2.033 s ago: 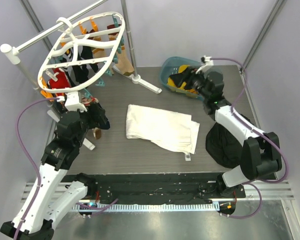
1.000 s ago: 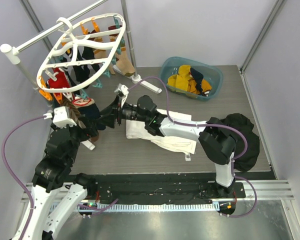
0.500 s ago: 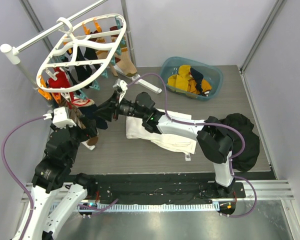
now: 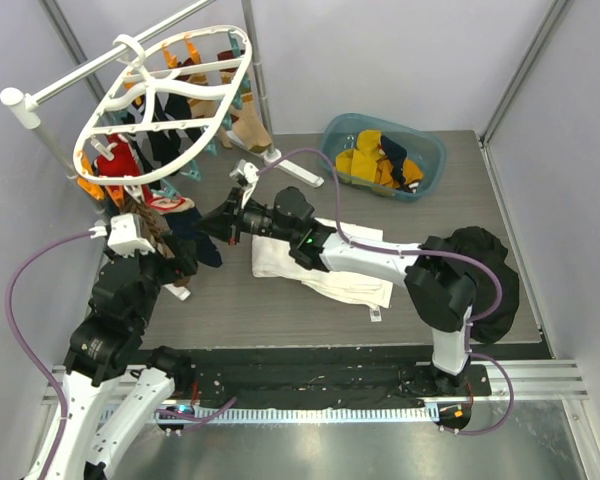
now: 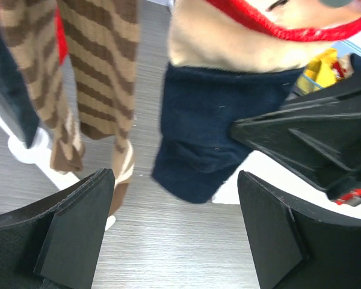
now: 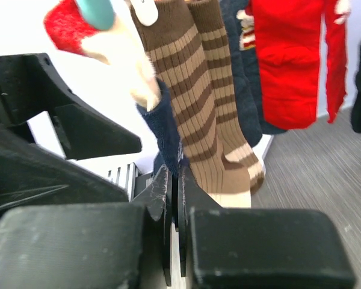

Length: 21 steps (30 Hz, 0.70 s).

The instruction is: Remove the socks clipped to the hanger

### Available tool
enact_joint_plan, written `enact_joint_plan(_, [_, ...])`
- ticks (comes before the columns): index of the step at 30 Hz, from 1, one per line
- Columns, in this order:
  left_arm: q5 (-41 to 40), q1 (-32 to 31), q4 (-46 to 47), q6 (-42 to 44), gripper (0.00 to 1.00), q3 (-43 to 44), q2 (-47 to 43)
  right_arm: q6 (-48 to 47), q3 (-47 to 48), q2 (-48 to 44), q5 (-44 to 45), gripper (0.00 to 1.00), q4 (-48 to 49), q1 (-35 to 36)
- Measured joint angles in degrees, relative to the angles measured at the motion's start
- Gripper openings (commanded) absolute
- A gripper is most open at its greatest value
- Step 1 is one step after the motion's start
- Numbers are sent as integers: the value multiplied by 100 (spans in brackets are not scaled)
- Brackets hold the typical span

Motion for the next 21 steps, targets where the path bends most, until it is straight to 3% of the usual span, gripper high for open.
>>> enact_joint_plan(9, [859, 0, 282, -155, 88, -262, 7, 31, -575, -1075, 433, 1, -201, 0])
enact_joint_plan(21, [2267, 0, 1027, -435, 92, -540, 160, 570, -1014, -1521, 887, 1, -203, 116])
